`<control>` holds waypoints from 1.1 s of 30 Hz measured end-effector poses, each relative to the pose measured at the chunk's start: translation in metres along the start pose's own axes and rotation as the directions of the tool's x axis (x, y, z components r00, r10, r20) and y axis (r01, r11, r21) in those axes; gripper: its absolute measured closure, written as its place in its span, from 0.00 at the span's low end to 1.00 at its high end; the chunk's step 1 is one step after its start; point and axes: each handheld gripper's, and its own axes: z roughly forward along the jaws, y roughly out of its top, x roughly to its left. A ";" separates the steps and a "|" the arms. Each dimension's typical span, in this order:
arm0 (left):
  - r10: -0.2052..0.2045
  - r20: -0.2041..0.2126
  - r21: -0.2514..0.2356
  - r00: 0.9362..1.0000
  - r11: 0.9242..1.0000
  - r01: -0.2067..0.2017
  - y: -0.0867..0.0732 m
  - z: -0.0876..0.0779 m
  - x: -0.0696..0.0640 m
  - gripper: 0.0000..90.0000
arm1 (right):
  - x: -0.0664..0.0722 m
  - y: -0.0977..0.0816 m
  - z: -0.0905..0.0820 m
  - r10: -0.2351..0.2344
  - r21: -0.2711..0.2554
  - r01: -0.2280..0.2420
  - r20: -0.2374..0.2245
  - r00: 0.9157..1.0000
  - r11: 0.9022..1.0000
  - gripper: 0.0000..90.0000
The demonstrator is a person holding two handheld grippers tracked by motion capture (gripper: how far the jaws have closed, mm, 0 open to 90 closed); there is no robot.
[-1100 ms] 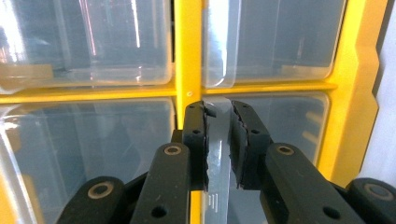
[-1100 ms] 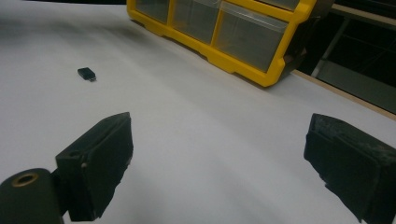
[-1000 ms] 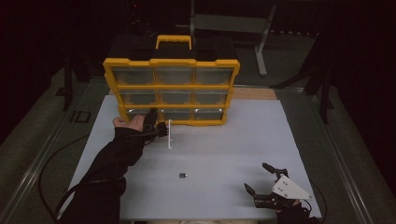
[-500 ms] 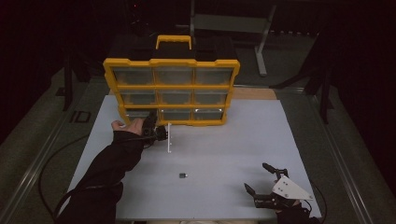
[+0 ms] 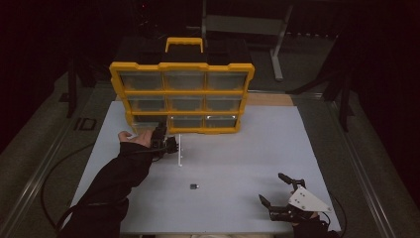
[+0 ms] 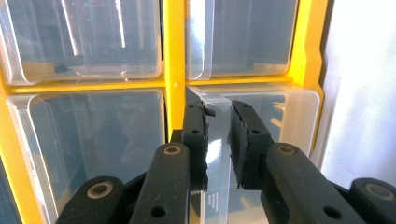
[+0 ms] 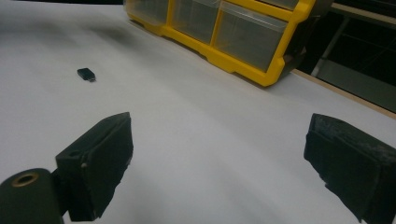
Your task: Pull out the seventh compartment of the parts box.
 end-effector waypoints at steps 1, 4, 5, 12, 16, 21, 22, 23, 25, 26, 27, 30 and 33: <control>0.000 0.000 0.000 1.000 1.000 0.000 0.000 0.000 0.000 0.86 | 0.000 0.000 0.000 0.000 0.000 0.000 0.000 1.000 1.000 0.09; 0.002 0.000 0.000 1.000 1.000 -0.002 0.000 -0.004 -0.001 0.86 | 0.000 0.000 0.000 0.000 0.005 0.000 0.001 1.000 1.000 0.09; 0.002 0.000 0.000 1.000 1.000 -0.002 0.000 -0.004 -0.001 0.86 | 0.000 0.000 0.000 0.000 0.005 0.000 0.001 1.000 1.000 0.09; 0.007 0.003 -0.003 1.000 1.000 -0.007 0.000 -0.011 -0.003 0.86 | 0.000 0.000 0.001 0.000 0.007 0.000 0.003 1.000 1.000 0.09; 0.006 0.004 -0.004 1.000 1.000 -0.006 0.001 -0.014 -0.004 0.86 | 0.000 0.000 0.001 -0.001 0.006 0.001 0.004 1.000 1.000 0.09; 0.011 0.005 -0.002 1.000 1.000 -0.011 0.001 -0.018 -0.004 0.86 | 0.000 0.000 0.001 -0.001 0.006 0.001 0.002 1.000 1.000 0.09; 0.011 0.006 -0.001 1.000 1.000 -0.011 0.001 -0.019 -0.004 0.86 | 0.000 0.000 0.001 -0.002 0.006 0.002 0.003 1.000 1.000 0.09; 0.013 0.008 0.000 1.000 1.000 -0.013 0.001 -0.020 -0.004 0.86 | 0.000 0.000 0.001 -0.003 0.007 0.003 0.003 1.000 1.000 0.09; 0.011 0.010 -0.003 1.000 1.000 -0.011 0.001 -0.022 -0.005 0.86 | 0.000 0.000 0.001 -0.002 0.007 0.002 0.003 1.000 1.000 0.09; 0.012 0.011 -0.002 1.000 1.000 -0.012 0.001 -0.023 -0.005 0.86 | 0.000 0.000 0.001 -0.002 0.006 0.002 0.003 1.000 1.000 0.09; 0.011 0.011 -0.003 1.000 1.000 -0.011 0.001 -0.024 -0.006 0.86 | 0.000 0.000 0.001 -0.002 0.007 0.002 0.003 1.000 1.000 0.09; 0.011 0.012 -0.001 1.000 1.000 -0.011 0.001 -0.026 -0.006 0.86 | 0.000 0.000 0.001 -0.004 0.007 0.004 0.003 1.000 1.000 0.09; 0.007 0.011 0.004 1.000 1.000 -0.007 0.002 -0.029 -0.008 0.86 | 0.000 0.000 0.001 -0.004 0.007 0.004 0.003 1.000 1.000 0.09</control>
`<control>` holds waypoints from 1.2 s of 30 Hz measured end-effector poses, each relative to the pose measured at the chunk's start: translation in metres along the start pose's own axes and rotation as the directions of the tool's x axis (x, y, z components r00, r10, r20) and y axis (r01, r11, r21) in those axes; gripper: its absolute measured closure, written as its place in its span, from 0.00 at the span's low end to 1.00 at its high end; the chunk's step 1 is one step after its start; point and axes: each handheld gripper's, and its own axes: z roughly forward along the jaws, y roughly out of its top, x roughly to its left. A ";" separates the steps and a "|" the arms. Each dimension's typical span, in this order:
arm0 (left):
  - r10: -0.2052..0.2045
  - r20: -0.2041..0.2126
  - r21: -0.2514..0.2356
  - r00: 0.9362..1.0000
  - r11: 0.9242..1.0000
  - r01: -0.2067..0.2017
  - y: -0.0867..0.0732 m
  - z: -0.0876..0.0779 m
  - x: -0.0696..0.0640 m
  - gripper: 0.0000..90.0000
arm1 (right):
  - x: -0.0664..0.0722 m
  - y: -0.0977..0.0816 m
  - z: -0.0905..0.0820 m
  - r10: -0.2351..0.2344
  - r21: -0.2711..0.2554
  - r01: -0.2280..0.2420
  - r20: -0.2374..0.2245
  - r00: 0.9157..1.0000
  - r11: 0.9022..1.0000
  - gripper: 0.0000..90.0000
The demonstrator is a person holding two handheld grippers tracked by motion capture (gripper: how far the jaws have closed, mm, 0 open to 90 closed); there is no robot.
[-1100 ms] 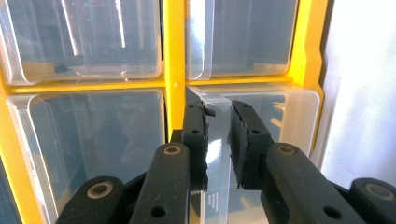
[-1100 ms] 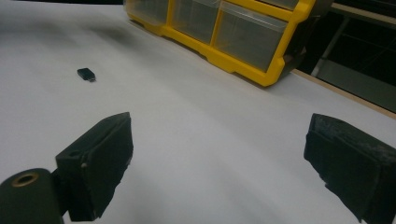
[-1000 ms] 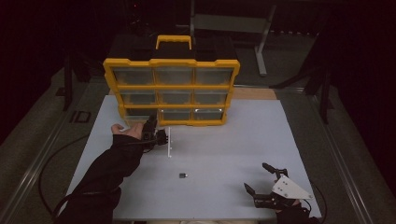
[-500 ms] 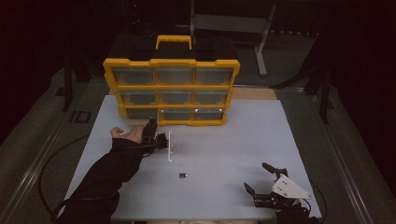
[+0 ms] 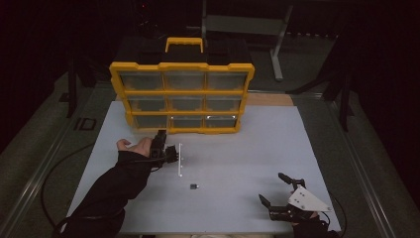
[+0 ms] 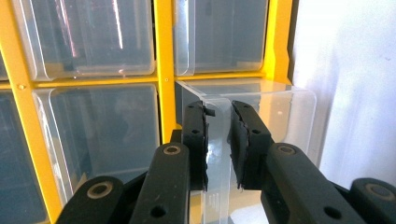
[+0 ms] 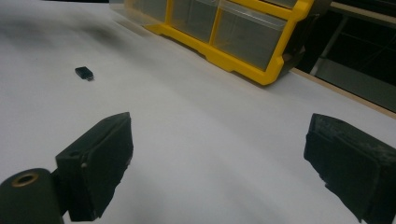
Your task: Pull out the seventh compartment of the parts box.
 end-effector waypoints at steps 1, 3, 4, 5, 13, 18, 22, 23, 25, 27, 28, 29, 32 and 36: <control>-0.003 0.000 -0.002 1.000 1.000 0.003 0.000 -0.001 0.000 0.86 | 0.000 0.000 0.000 0.000 0.000 0.000 0.000 1.000 1.000 0.09; 0.002 0.004 0.001 1.000 1.000 -0.002 0.000 -0.003 0.000 0.86 | 0.000 0.000 0.000 0.000 0.000 0.000 0.001 1.000 1.000 0.09; 0.004 0.005 -0.001 1.000 1.000 -0.004 0.000 -0.004 0.000 0.86 | 0.000 0.000 0.000 0.000 0.001 0.000 0.001 1.000 1.000 0.09; 0.005 0.008 0.003 1.000 1.000 -0.005 0.000 -0.006 0.000 0.86 | 0.000 0.000 0.000 0.001 0.000 -0.001 0.001 1.000 1.000 0.09; 0.000 0.012 0.002 1.000 1.000 0.000 0.001 -0.015 -0.002 0.86 | 0.001 0.000 0.000 -0.001 -0.002 0.001 0.003 1.000 1.000 0.09; -0.001 0.009 0.001 1.000 1.000 0.001 0.002 -0.019 -0.005 0.86 | 0.001 0.000 0.000 -0.001 -0.002 0.001 0.004 1.000 1.000 0.09; -0.002 0.007 0.003 1.000 1.000 0.002 0.001 -0.019 -0.006 0.86 | 0.001 0.000 0.001 0.000 0.001 0.000 0.003 1.000 1.000 0.09; -0.002 0.006 0.003 1.000 1.000 0.002 0.001 -0.019 -0.006 0.86 | 0.001 0.000 0.001 -0.002 0.001 0.002 0.004 1.000 1.000 0.09; -0.002 0.008 0.004 1.000 1.000 0.002 0.001 -0.020 -0.005 0.86 | 0.001 0.000 0.000 -0.002 0.000 0.002 0.003 1.000 1.000 0.09; -0.001 0.009 0.006 1.000 1.000 0.001 0.002 -0.020 -0.006 0.86 | 0.001 0.000 0.000 -0.001 0.000 0.001 0.003 1.000 1.000 0.09; -0.001 0.009 0.006 1.000 1.000 0.001 0.002 -0.020 -0.006 0.86 | 0.001 0.000 0.000 -0.001 0.000 0.001 0.003 1.000 1.000 0.09; -0.003 0.008 0.004 1.000 1.000 0.003 0.002 -0.020 -0.006 0.86 | 0.001 0.000 0.000 0.001 0.000 -0.001 0.003 1.000 1.000 0.09; -0.004 0.010 -0.005 1.000 1.000 0.004 0.001 -0.020 -0.006 0.85 | 0.001 0.000 0.000 0.001 -0.001 -0.001 0.003 1.000 1.000 0.09; 0.000 0.024 -0.009 1.000 1.000 0.000 0.000 -0.020 -0.004 0.85 | 0.000 0.001 0.000 -0.004 -0.004 0.004 0.003 1.000 1.000 0.09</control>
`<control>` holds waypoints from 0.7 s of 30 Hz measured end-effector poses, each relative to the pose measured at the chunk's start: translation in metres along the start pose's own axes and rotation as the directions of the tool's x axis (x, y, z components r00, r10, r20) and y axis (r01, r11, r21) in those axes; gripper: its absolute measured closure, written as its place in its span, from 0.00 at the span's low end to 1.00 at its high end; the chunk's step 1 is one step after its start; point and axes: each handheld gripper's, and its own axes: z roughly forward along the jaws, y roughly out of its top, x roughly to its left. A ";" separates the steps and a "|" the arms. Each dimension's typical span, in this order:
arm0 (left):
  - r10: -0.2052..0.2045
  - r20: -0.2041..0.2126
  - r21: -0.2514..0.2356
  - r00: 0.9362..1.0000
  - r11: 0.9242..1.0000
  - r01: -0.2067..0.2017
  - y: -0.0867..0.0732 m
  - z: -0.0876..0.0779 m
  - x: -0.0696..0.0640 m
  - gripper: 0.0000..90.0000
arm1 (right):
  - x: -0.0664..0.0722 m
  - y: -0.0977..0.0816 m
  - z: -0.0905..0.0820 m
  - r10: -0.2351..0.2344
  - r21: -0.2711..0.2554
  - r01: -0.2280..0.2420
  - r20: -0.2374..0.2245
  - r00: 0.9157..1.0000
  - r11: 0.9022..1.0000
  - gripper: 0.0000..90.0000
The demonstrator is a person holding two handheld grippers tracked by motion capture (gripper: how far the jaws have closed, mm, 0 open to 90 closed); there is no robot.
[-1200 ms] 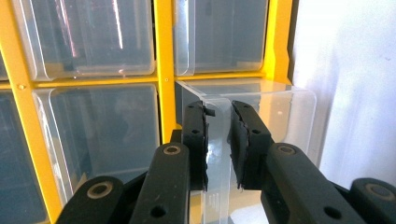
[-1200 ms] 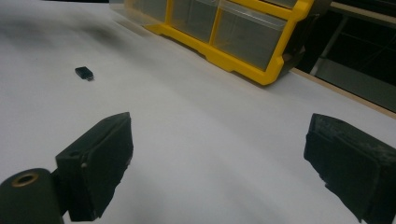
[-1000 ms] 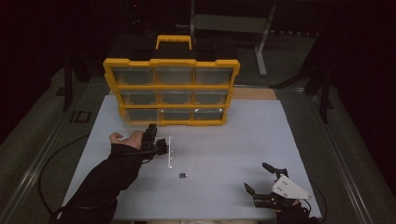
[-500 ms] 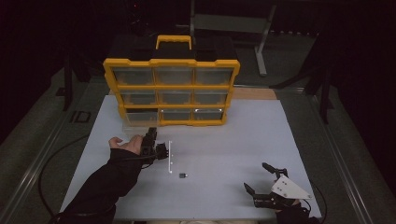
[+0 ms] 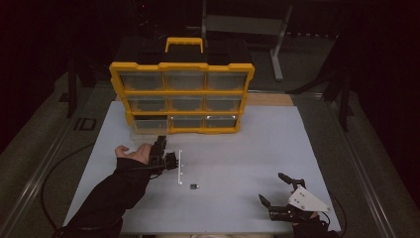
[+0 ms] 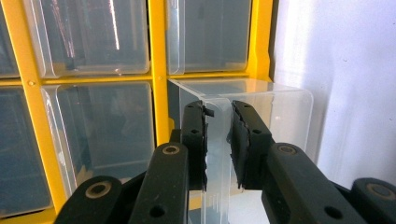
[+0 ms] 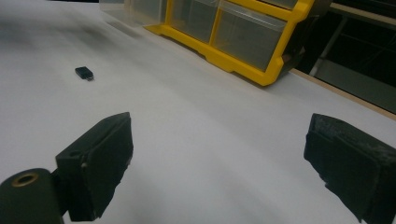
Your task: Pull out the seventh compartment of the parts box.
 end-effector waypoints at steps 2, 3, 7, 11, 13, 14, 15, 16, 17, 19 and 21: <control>0.002 0.006 0.002 1.000 1.000 -0.002 0.000 0.000 0.001 0.85 | 0.000 0.000 0.000 0.000 0.000 0.000 0.000 1.000 1.000 0.09; 0.002 0.010 0.003 1.000 1.000 -0.003 0.000 0.000 0.001 0.85 | 0.000 0.000 0.000 0.000 0.000 0.000 0.000 1.000 1.000 0.09; -0.001 0.023 0.003 1.000 1.000 0.001 0.000 0.000 0.003 0.85 | 0.000 0.000 0.000 0.001 -0.001 -0.001 0.001 1.000 1.000 0.09; 0.001 0.029 0.011 1.000 1.000 -0.001 0.001 -0.002 0.004 0.85 | 0.000 0.000 0.000 0.000 -0.002 0.000 0.000 1.000 1.000 0.09; -0.002 0.020 0.006 1.000 1.000 0.001 0.001 -0.002 0.002 0.85 | 0.000 0.000 0.000 0.001 0.000 -0.001 -0.001 1.000 1.000 0.09; -0.003 0.019 0.004 1.000 1.000 0.003 0.000 -0.002 0.002 0.85 | 0.000 0.000 0.000 0.003 0.001 -0.003 -0.002 1.000 1.000 0.09; -0.003 0.018 0.001 1.000 1.000 0.003 0.000 -0.002 0.002 0.85 | 0.000 0.000 0.000 0.004 0.000 -0.004 0.000 1.000 1.000 0.09; -0.002 0.019 -0.001 1.000 1.000 0.002 0.000 -0.002 0.002 0.85 | 0.000 0.000 0.000 0.003 -0.001 -0.003 0.000 1.000 1.000 0.09; -0.004 0.024 -0.004 1.000 1.000 0.005 -0.001 -0.002 0.003 0.85 | 0.000 0.000 0.000 0.001 -0.001 -0.001 0.000 1.000 1.000 0.09; -0.029 0.056 -0.019 0.998 0.999 0.030 -0.001 -0.002 0.004 0.81 | 0.000 0.000 0.000 0.002 0.000 -0.002 -0.001 1.000 1.000 0.09; -0.048 0.047 -0.025 0.998 0.998 0.049 -0.002 -0.002 0.004 0.61 | 0.000 0.000 0.000 0.001 -0.001 -0.001 0.000 1.000 1.000 0.09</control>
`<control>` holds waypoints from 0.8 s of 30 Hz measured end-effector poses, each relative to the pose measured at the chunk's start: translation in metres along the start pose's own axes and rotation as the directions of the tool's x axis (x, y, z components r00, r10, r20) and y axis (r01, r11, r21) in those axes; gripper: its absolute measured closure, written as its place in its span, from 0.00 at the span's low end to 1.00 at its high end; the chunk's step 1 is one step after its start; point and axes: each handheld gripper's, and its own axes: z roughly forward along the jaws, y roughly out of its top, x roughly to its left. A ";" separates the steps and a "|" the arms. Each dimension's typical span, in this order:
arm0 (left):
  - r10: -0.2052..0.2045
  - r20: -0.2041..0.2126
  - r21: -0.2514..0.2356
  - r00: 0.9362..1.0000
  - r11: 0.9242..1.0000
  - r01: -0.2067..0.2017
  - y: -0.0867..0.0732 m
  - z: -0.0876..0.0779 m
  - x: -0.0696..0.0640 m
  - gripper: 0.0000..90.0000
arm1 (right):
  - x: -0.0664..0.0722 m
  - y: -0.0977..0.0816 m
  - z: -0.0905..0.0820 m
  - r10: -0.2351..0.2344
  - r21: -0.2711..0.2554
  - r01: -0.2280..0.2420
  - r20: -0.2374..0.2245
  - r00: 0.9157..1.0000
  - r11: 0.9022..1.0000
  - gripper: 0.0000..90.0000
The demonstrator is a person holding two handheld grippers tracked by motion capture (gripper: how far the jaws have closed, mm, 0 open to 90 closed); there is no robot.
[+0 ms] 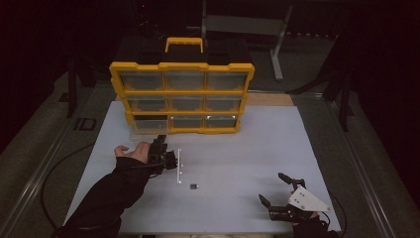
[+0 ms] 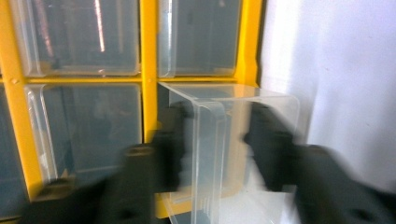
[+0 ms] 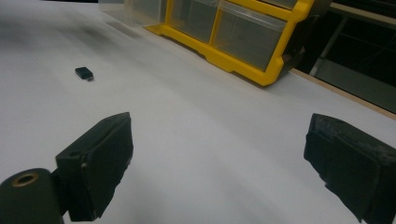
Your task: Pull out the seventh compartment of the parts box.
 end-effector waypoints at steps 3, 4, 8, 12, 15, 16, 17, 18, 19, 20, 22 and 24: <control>-0.060 -0.008 -0.012 0.998 0.998 0.060 -0.002 -0.002 0.003 0.45 | 0.000 0.000 0.000 -0.001 0.000 0.001 0.000 1.000 1.000 0.09; -0.077 -0.006 -0.014 0.997 0.997 0.077 -0.003 -0.002 0.005 0.42 | 0.000 0.000 0.000 0.000 0.001 0.000 -0.001 1.000 1.000 0.09; -0.150 0.009 -0.030 0.989 0.988 0.150 -0.006 -0.005 0.011 0.29 | 0.000 0.000 0.000 0.000 0.002 0.000 0.000 1.000 1.000 0.09; -0.282 0.068 -0.050 0.957 0.957 0.285 -0.009 -0.009 0.024 0.16 | 0.000 0.000 0.000 0.001 0.001 -0.001 0.000 1.000 1.000 0.09; -0.424 0.187 -0.089 0.886 0.891 0.445 -0.014 -0.012 0.037 0.12 | 0.000 0.000 0.000 0.000 0.002 0.000 0.000 1.000 1.000 0.09; -0.454 0.227 -0.093 0.861 0.870 0.484 -0.016 -0.013 0.041 0.09 | 0.000 0.000 0.000 0.000 0.002 0.000 0.000 1.000 1.000 0.09; -0.485 0.273 -0.100 0.831 0.845 0.526 -0.017 -0.015 0.045 0.06 | 0.000 0.000 0.000 0.000 0.002 0.000 0.001 1.000 1.000 0.09; -0.517 0.315 -0.105 0.795 0.814 0.571 -0.019 -0.016 0.049 0.04 | 0.000 0.000 0.000 0.001 0.001 -0.001 0.000 1.000 1.000 0.09; -0.544 0.339 -0.108 0.767 0.788 0.607 -0.021 -0.016 0.052 0.01 | 0.000 0.000 0.000 0.000 0.002 0.000 -0.001 1.000 1.000 0.09; -0.544 0.339 -0.108 0.767 0.788 0.607 -0.021 -0.016 0.052 0.01 | 0.000 0.000 0.000 0.000 0.002 0.000 -0.001 1.000 1.000 0.09; -0.608 0.429 -0.116 0.668 0.697 0.708 -0.027 -0.018 0.060 0.00 | 0.000 0.000 0.000 0.000 0.002 0.000 0.001 1.000 1.000 0.09; -0.621 0.450 -0.116 0.642 0.672 0.731 -0.028 -0.019 0.061 0.00 | 0.000 0.000 0.000 -0.001 0.001 0.001 0.001 1.000 1.000 0.09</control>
